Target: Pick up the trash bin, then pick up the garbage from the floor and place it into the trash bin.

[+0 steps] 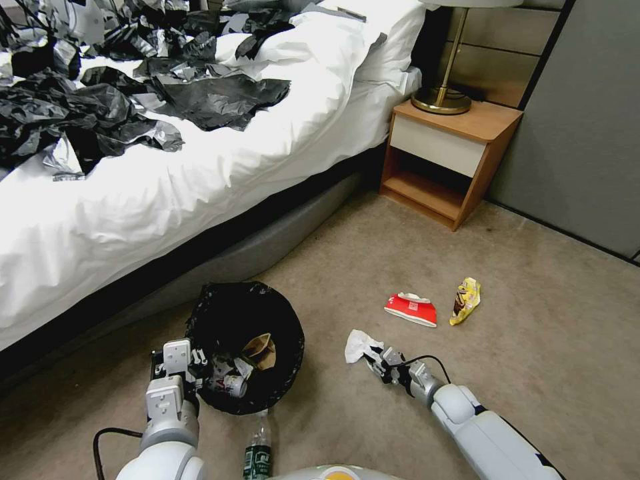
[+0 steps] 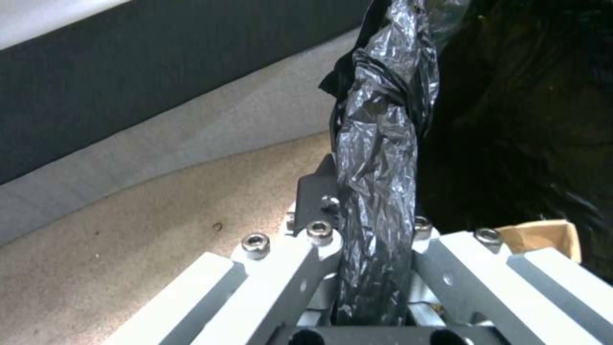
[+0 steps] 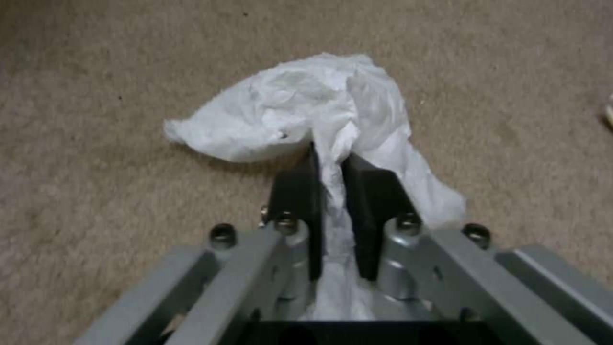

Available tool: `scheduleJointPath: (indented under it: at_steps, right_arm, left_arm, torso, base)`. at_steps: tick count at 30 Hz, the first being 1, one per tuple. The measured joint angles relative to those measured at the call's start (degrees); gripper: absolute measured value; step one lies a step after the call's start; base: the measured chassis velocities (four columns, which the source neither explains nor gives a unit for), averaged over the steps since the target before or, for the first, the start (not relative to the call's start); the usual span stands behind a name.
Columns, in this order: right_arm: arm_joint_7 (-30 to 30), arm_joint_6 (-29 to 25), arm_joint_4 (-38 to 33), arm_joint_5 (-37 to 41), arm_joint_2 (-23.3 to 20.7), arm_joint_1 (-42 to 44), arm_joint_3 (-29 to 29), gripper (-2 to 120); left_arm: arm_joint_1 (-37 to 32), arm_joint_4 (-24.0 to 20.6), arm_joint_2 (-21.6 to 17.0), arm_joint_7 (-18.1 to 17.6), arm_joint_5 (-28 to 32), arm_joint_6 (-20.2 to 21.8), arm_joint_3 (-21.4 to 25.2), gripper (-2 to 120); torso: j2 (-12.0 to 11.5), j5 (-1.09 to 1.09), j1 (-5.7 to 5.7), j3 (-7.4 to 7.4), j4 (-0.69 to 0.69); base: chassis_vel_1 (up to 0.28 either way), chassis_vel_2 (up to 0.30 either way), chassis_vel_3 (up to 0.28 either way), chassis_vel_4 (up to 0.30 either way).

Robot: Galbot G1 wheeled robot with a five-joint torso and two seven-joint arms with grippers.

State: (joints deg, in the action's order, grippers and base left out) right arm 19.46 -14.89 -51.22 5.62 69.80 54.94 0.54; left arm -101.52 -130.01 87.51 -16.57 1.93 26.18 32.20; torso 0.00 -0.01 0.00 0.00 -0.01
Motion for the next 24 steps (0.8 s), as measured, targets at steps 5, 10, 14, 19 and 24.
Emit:
scheduleJointPath:
  at_steps: [5,10,14,19,24]
  right_arm:
    - [-0.1,0.0,-0.6,0.2,0.0,0.1,0.1,0]
    - [-0.7,0.0,-2.4,1.2,-0.7,0.5,0.1,0]
    - [-1.3,0.2,-6.0,2.9,-2.2,1.3,0.0,0]
    - [-1.6,0.2,-12.8,5.2,-4.5,2.3,-0.4,0]
    - [-1.6,-0.4,-26.4,8.4,-8.6,3.8,-1.9,0]
  left_arm:
    - [-0.1,0.0,0.0,0.0,0.0,0.0,0.0,2]
    - [-0.1,0.0,-0.1,0.0,-0.1,0.1,-0.1,2]
    - [0.0,-0.1,-0.2,0.0,-0.1,0.1,-0.2,2]
    - [0.0,-0.1,-0.3,0.0,-0.1,0.2,-0.3,2]
    - [0.1,-0.5,-0.4,0.0,-0.1,0.4,-0.2,2]
  torso:
    - [0.0,0.01,0.00,0.00,0.01]
    - [0.0,0.02,0.00,0.00,0.01]
    - [0.0,0.02,0.00,0.00,0.01]
    - [0.0,0.02,0.00,0.00,0.02]
    - [0.0,0.02,0.00,0.00,0.03]
  base:
    - [0.000,0.000,0.000,0.000]
    - [0.000,0.000,0.000,0.000]
    - [0.000,0.000,0.000,0.000]
    - [0.000,0.000,0.000,0.000]
    - [0.000,0.000,0.000,0.000]
